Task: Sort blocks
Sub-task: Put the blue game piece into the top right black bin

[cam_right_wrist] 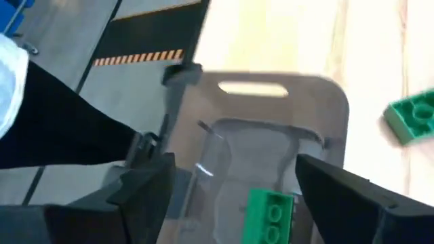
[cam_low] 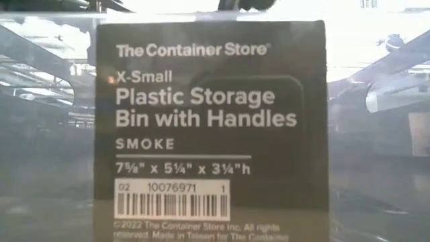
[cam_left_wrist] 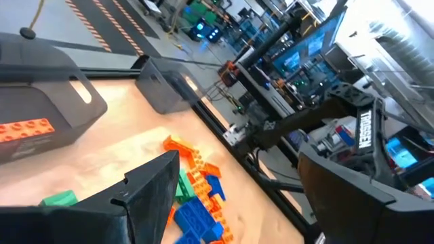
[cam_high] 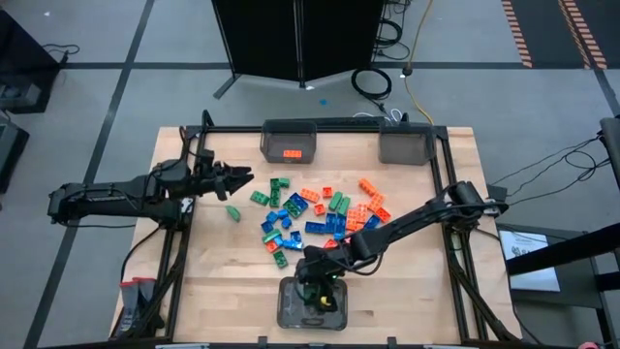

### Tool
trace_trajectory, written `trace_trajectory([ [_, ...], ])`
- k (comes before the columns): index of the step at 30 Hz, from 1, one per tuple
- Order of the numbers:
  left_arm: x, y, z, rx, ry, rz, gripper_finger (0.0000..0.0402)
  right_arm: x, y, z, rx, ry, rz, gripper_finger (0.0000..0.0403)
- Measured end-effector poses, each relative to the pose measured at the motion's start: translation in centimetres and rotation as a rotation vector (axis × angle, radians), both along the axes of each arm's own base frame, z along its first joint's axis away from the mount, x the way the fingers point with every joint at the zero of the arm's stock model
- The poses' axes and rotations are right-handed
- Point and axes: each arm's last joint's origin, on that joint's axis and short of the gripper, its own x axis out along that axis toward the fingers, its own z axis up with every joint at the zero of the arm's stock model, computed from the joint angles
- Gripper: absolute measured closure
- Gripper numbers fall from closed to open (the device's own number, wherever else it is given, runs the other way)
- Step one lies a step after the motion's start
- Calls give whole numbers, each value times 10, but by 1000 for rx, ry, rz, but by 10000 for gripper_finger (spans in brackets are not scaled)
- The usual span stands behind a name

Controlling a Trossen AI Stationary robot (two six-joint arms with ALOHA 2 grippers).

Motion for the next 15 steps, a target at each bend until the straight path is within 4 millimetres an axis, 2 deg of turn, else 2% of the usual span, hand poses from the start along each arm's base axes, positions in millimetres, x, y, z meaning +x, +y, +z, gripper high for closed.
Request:
trace_trajectory([
  [3, 0, 0, 0, 1, -1, 0, 100, 0, 1, 26, -55, 35, 41, 106],
  [6, 0, 0, 0, 1, -1, 0, 100, -15, -5, 61, -225, 135, 92, 123],
  [8, 0, 0, 0, 1, 0, -2, 100, -33, -16, 79, -399, 241, 93, 133],
  [11, 0, -1, 0, 0, 2, -22, 100, -59, -38, 87, -652, 442, 67, 143],
  [15, 0, -1, 0, 5, 5, -45, 100, -86, -64, 85, -726, 552, 44, 144],
])
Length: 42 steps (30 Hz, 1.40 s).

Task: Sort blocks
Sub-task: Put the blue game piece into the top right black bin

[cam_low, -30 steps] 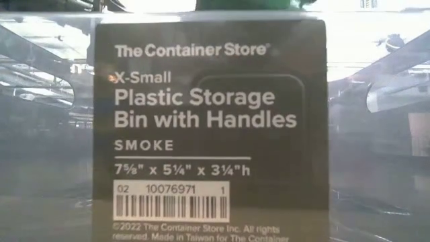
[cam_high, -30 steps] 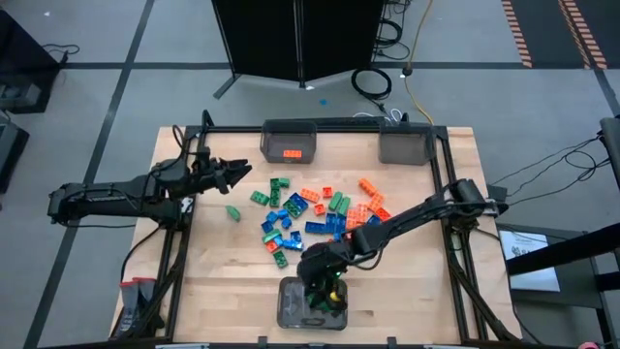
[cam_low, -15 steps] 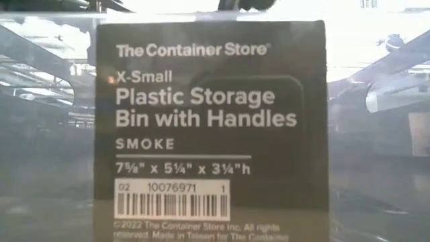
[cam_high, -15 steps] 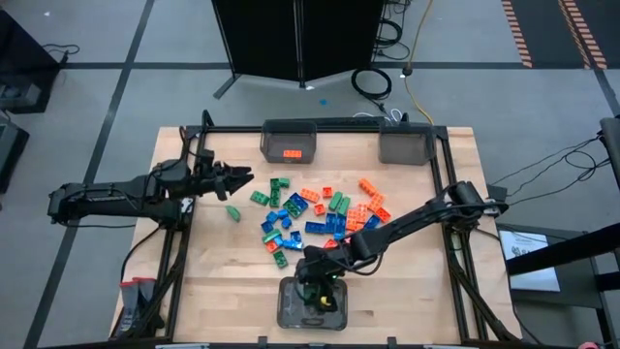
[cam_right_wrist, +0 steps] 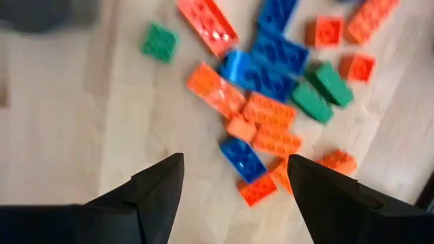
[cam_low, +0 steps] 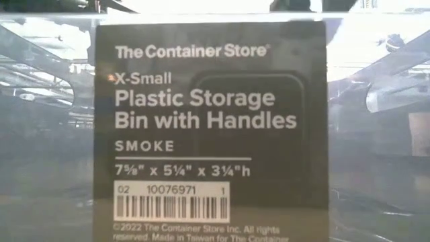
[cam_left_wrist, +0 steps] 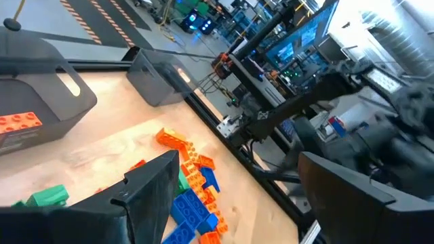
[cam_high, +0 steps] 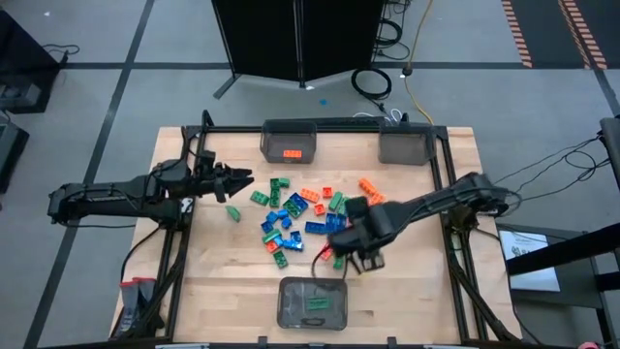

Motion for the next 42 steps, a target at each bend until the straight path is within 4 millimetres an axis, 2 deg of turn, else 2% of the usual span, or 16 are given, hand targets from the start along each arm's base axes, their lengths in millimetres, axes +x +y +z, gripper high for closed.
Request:
trace_trajectory([
  [2, 0, 0, 0, 0, 1, -1, 100, -14, -12, -6, 6, -19, -15, 144],
  [7, 0, 0, 0, 3, 3, -5, 100, -60, -41, -36, 28, -75, -80, 144],
  [9, 0, 0, 0, 26, 9, -7, 100, -74, -47, -48, 38, -121, -84, 145],
  [12, 0, 0, 0, 50, 14, -10, 100, -84, -49, -68, 50, -185, -20, 144],
  [16, 0, 0, 0, 52, 14, -8, 100, -84, -50, -89, 53, -259, 46, 144],
  [27, 0, 0, 0, 53, 11, -2, 100, -70, -79, -136, 57, -55, 136, 145],
  [36, 0, 0, 0, 53, 11, -1, 100, -64, -103, -140, 42, -69, 141, 145],
  [42, 0, 0, 0, 54, 12, 8, 100, -63, -107, -140, 85, -74, 164, 145],
])
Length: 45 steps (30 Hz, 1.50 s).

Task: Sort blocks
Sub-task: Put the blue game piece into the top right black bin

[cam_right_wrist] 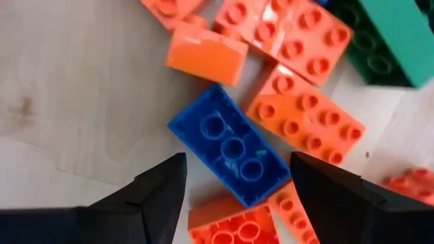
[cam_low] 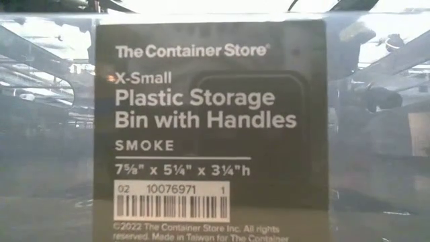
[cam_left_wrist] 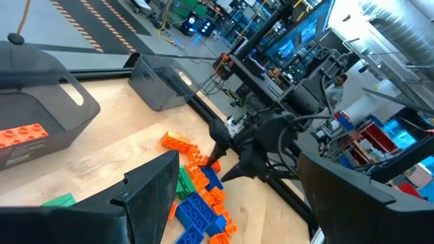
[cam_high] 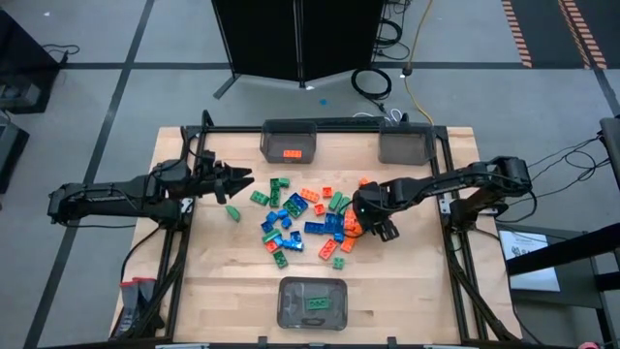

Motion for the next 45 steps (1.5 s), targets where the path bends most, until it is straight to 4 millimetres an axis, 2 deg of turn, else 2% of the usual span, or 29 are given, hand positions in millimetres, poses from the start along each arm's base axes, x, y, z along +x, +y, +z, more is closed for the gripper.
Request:
trace_trajectory([
  [3, 0, 0, 0, -1, -1, 8, 100, 1, -3, -2, -12, -26, 30, 145],
  [11, 0, 1, 1, -2, -11, 47, 100, -11, -6, -19, 41, 10, 3, 145],
  [20, -1, 2, 1, 1, -10, 81, 100, -9, -6, -19, 41, -24, -8, 154],
  [25, -1, 2, 1, 4, -8, 86, 100, -6, -6, -19, 44, -54, -29, 214],
  [30, -1, 2, 1, 5, -7, 86, 100, -5, -6, -18, 53, -58, -63, 320],
  [31, -1, 2, 1, 5, -8, 86, 100, -5, -6, -18, 59, -59, -82, 332],
  [34, -1, 2, 1, 5, -8, 86, 100, -6, -5, -17, 92, -48, -148, 332],
  [37, -1, 2, 1, 5, -8, 86, 100, -1, -5, -9, 121, -68, -221, 332],
  [39, -1, 2, 1, 5, -7, 85, 100, 3, -6, 3, 131, -102, -252, 332],
  [45, -1, 2, 1, 1, -9, 86, 100, 10, -19, 59, 103, -250, -326, 332],
])
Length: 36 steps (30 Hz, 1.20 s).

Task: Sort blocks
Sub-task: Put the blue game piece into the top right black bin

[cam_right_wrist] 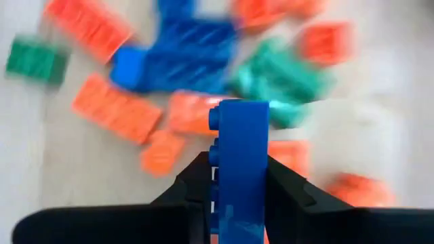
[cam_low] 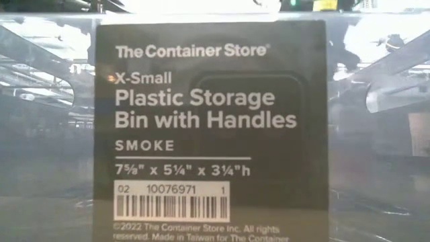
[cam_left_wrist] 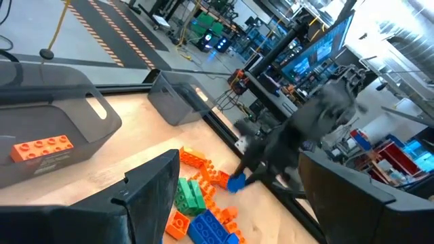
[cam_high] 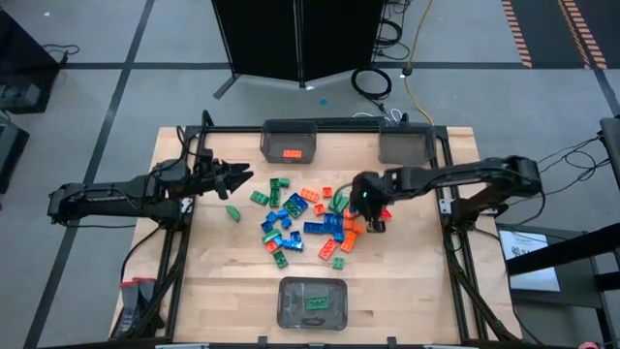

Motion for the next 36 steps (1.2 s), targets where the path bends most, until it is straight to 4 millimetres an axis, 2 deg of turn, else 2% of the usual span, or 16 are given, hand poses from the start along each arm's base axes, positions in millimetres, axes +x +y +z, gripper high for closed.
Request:
trace_trajectory([
  [3, 0, 0, 0, 0, -1, 0, 100, -8, -19, 27, -88, -45, -131, 332],
  [7, 0, 0, 0, -1, -1, 0, 100, -34, -57, 48, -134, -78, -399, 332],
  [13, 0, 0, 0, -1, -1, 3, 100, -82, -117, 46, -125, -2, -825, 332],
  [18, 0, 0, 0, -1, -1, 15, 100, -102, -154, 42, -122, -35, -1017, 332],
  [23, 0, 1, 0, 0, -1, 20, 100, -109, -178, 27, -108, -1, -1103, 332],
  [28, 0, 1, 0, 2, 0, 41, 100, -102, -198, -1, -70, 71, -1118, 332],
  [32, 0, 1, 0, 2, 0, 43, 100, -97, -205, -17, -45, 114, -1108, 332],
  [34, 0, 1, 0, 2, 1, 43, 100, -95, -208, -19, -50, 108, -1098, 314],
  [36, 0, 1, -1, 2, 6, 43, 100, -95, -208, -17, -56, 90, -1096, 269],
])
